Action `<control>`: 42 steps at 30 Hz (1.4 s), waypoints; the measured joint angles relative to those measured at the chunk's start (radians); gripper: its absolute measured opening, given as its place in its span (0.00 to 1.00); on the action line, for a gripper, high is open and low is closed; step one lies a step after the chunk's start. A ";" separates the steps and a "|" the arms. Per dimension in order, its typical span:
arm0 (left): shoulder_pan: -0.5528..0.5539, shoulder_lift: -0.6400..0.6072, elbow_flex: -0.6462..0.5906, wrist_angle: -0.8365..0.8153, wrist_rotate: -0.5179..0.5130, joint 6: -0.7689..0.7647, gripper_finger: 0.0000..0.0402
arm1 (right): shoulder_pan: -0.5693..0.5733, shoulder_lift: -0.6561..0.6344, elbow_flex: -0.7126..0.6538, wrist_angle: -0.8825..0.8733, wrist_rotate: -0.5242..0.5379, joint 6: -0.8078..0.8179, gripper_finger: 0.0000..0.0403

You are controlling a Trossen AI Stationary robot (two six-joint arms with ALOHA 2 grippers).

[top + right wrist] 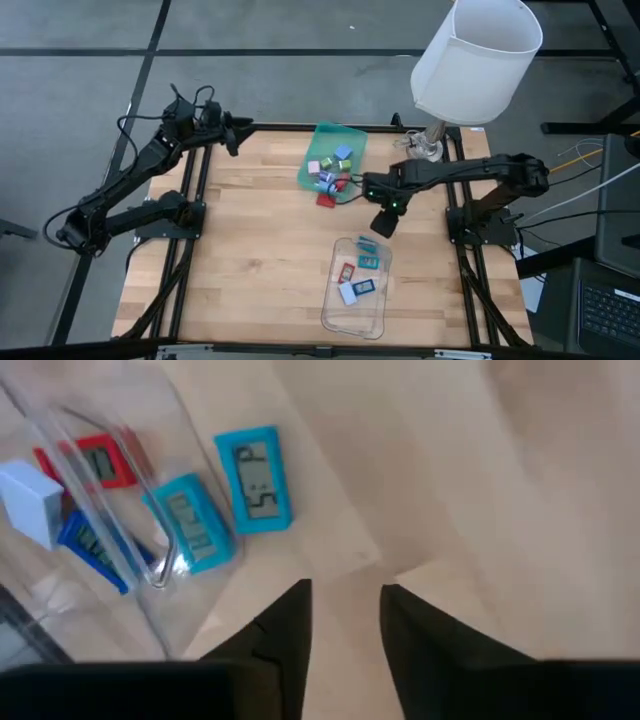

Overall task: Pick & Place Office items
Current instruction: Adjust the transparent bin

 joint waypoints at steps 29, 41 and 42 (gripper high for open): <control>-0.021 0.000 0.000 -0.009 -0.005 -0.012 0.50 | 0.244 0.000 -0.133 0.313 -0.484 0.348 0.00; -0.021 0.000 0.000 -0.015 -0.001 0.007 0.50 | 0.349 0.000 -0.325 0.528 -0.532 0.514 0.00; -0.020 0.000 0.000 -0.015 -0.001 0.007 0.50 | 0.346 0.000 -0.333 0.593 -0.531 0.546 0.00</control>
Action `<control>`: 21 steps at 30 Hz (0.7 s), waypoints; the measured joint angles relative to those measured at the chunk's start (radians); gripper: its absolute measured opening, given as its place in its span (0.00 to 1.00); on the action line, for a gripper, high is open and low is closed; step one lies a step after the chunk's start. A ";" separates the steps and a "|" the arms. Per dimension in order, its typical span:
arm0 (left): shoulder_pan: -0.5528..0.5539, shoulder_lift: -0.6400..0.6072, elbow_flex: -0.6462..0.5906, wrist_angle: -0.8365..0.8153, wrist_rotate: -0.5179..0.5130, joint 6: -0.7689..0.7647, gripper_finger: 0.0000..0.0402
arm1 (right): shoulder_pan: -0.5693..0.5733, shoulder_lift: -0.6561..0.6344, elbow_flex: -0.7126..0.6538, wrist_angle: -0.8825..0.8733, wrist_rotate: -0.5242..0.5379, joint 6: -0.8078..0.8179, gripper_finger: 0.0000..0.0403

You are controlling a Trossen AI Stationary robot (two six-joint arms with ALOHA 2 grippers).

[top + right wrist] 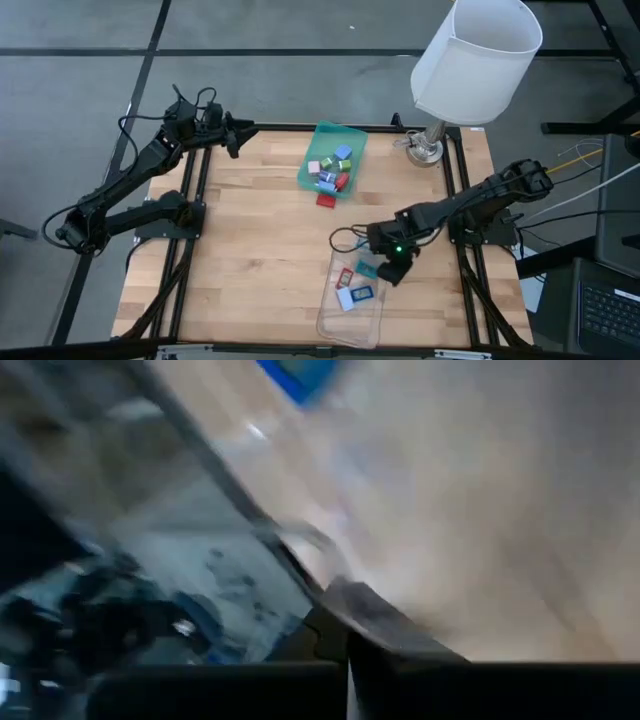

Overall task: Pick & Place Office items
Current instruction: Adjust the transparent bin

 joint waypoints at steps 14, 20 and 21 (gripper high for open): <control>0.000 0.000 0.000 -0.018 -0.003 -0.007 0.50 | -0.148 0.000 -0.011 0.272 0.131 0.102 0.00; 0.000 0.000 0.000 -0.018 -0.004 -0.019 0.50 | -0.257 0.000 -0.011 0.417 0.175 0.086 0.00; 0.000 0.000 0.000 -0.018 -0.003 -0.021 0.50 | -0.276 0.000 -0.011 0.437 0.181 0.082 0.00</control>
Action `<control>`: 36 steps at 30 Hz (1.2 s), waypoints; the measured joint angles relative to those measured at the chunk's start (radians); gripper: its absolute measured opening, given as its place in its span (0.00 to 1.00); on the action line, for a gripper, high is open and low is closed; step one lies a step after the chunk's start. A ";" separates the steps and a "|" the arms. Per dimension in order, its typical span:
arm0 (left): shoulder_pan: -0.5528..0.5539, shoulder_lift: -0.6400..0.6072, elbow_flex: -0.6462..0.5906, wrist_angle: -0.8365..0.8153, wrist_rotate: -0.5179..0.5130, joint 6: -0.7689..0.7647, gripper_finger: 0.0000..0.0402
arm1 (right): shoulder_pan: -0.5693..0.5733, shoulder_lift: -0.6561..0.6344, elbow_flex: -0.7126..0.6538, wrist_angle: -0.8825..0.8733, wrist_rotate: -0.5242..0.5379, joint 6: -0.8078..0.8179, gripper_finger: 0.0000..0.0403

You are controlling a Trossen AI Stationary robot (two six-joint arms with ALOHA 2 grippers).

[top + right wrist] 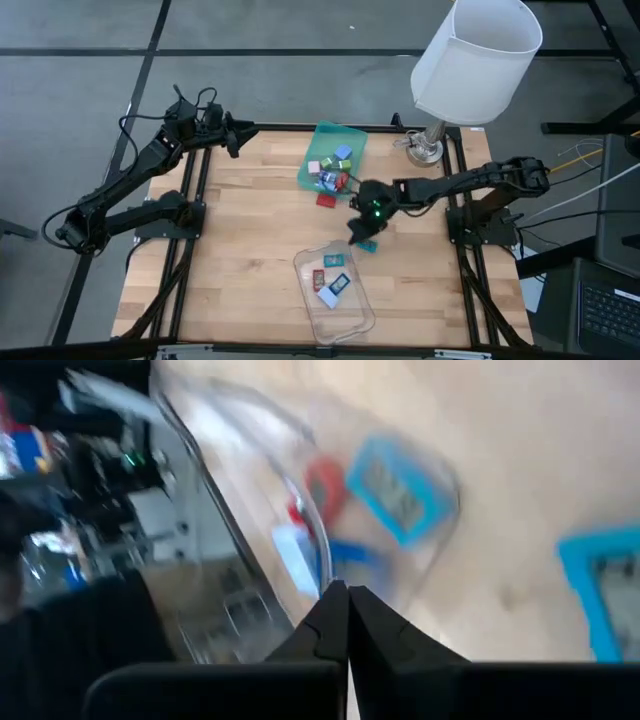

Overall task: Pick & Place Office items
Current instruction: Adjust the transparent bin, then put the blue digital timer into the transparent bin

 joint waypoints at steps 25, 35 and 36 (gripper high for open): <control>0.000 0.000 0.000 0.000 0.000 -0.024 0.50 | 0.032 -0.002 0.000 -0.266 0.389 -0.228 0.41; 0.000 0.000 0.000 0.000 0.000 -0.026 0.50 | 0.087 -0.002 0.000 -0.334 0.442 -0.338 0.53; 0.000 0.000 0.000 0.000 0.000 -0.026 0.50 | 0.094 -0.002 0.000 -0.333 0.452 -0.341 0.53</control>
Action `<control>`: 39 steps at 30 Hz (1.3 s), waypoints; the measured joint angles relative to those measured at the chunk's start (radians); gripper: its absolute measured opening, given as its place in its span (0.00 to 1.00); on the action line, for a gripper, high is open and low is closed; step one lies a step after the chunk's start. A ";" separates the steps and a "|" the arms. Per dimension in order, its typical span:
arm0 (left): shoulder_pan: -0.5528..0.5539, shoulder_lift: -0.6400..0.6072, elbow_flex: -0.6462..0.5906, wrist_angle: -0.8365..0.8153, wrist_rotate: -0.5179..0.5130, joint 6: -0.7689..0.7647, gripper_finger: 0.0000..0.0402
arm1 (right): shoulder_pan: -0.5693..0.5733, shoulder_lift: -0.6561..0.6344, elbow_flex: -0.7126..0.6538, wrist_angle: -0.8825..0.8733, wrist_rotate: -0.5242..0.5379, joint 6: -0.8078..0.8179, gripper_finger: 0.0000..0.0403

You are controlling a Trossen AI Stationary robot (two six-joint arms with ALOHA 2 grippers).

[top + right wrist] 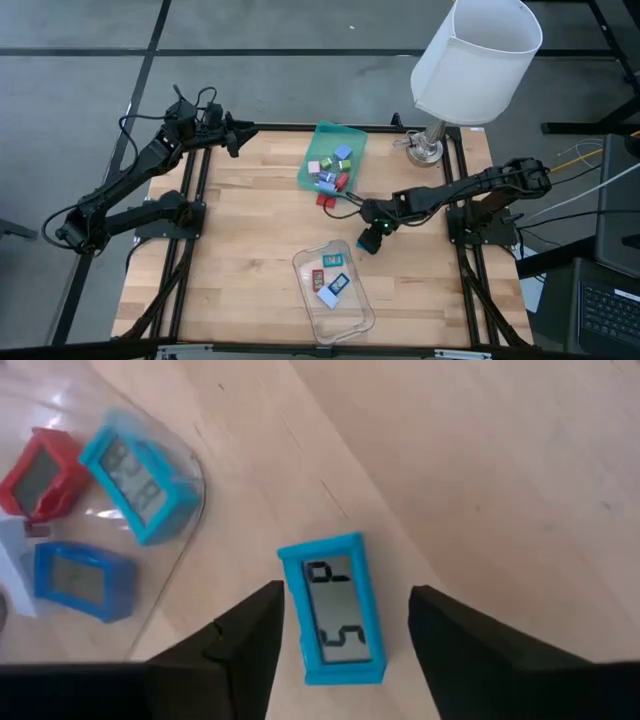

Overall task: Pick & Place Office items
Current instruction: Put the blue digital timer into the transparent bin

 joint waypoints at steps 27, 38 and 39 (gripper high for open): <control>0.000 0.024 0.000 0.003 0.000 -0.018 0.50 | 0.056 0.213 0.015 0.118 0.003 -0.022 0.53; 0.000 0.086 0.000 0.003 0.059 -0.005 0.50 | -0.011 0.213 0.001 0.121 -0.019 0.009 0.53; 0.000 0.086 0.000 0.003 0.060 -0.005 0.50 | -0.011 0.213 -0.002 0.123 -0.019 0.003 0.53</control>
